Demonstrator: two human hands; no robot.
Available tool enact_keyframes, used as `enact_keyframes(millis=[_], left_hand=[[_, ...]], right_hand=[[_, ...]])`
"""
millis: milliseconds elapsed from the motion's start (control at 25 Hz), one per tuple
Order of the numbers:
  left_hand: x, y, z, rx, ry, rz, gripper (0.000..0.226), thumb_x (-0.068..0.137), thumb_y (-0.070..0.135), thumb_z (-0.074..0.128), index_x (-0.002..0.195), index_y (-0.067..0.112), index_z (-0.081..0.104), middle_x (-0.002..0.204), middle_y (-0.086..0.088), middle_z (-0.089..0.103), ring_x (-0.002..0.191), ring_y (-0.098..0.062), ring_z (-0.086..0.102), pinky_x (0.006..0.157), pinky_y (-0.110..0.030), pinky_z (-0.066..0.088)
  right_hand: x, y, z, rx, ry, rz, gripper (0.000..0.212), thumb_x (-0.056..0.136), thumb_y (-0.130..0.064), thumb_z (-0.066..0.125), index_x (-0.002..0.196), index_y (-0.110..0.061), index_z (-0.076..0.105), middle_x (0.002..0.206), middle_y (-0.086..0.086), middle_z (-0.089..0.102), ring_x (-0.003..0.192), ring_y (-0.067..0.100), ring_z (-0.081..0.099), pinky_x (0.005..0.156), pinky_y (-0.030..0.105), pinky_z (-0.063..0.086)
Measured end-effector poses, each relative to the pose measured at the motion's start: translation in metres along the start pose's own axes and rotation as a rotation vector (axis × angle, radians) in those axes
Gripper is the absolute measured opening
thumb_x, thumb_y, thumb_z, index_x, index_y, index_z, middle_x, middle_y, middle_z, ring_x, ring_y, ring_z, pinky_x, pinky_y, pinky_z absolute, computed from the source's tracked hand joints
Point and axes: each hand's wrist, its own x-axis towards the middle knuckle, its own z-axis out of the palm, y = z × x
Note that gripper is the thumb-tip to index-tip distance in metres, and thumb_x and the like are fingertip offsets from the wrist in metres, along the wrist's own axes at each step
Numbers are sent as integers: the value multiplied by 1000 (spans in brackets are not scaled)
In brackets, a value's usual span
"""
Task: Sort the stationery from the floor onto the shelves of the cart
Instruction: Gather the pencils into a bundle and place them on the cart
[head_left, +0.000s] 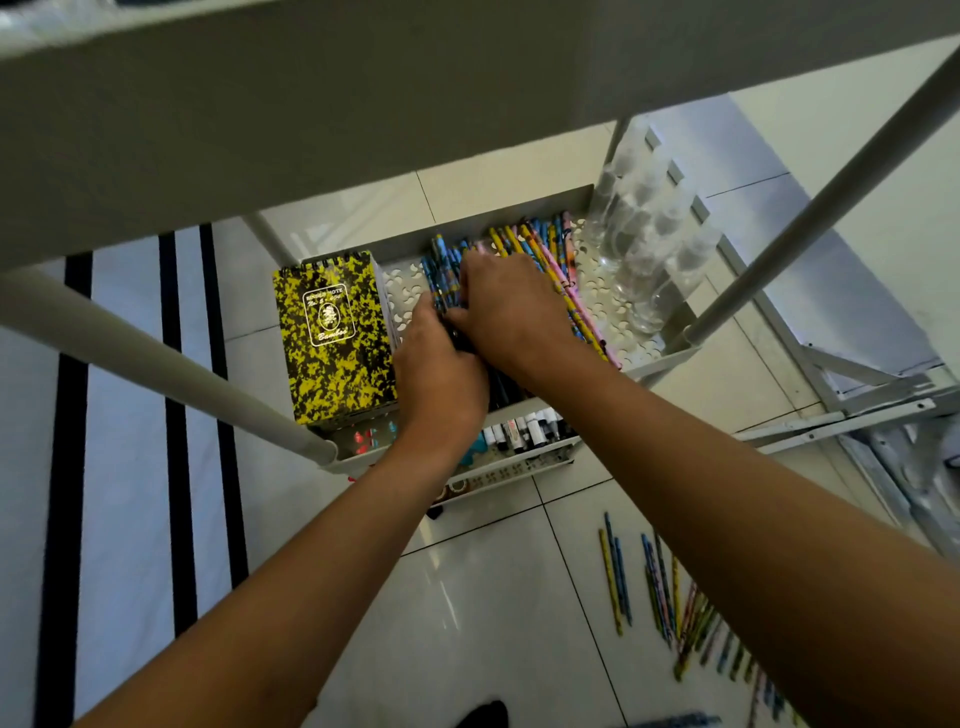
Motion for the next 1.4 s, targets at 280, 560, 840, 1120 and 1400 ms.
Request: enact_keyframes(millis=[280, 560, 840, 1120, 1400], left_hand=[[0, -4, 0, 102, -41, 55, 57, 92, 0, 50, 146, 11, 35, 139, -7, 50, 126, -22, 49, 100, -43, 48], [-5, -6, 6, 211, -26, 66, 57, 91, -5, 47, 145, 8, 35, 145, -12, 42, 136, -24, 37, 108, -44, 40], [-6, -4, 3, 200, -41, 81, 53, 91, -2, 49, 142, 7, 40, 141, -12, 45, 133, -25, 41, 106, -45, 42], [-79, 24, 2, -50, -25, 298, 24, 95, 11, 52, 113, 25, 60, 113, 6, 63, 101, -5, 59, 82, -25, 54], [-173, -51, 85, -35, -481, 56, 20, 94, 9, 54, 96, 26, 63, 96, 9, 69, 93, -3, 64, 88, -24, 51]], right_hand=[[-20, 42, -38, -126, 160, 102, 18, 93, -21, 58, 108, -11, 62, 98, 12, 64, 88, 28, 64, 79, 43, 54], [-16, 55, -27, -191, 103, 60, 16, 93, -2, 49, 99, -5, 64, 88, 7, 62, 76, 22, 58, 64, 34, 46], [-32, 63, -31, -133, 28, 44, 25, 95, -14, 49, 116, -7, 62, 102, 13, 65, 83, 20, 54, 70, 29, 41], [-139, 72, -74, 296, 196, 127, 19, 93, -29, 59, 110, -25, 65, 102, -8, 66, 85, 4, 62, 77, 24, 53], [-284, 213, -24, 480, 92, 633, 15, 91, -27, 61, 103, -21, 69, 94, -6, 69, 83, 7, 66, 78, 24, 53]])
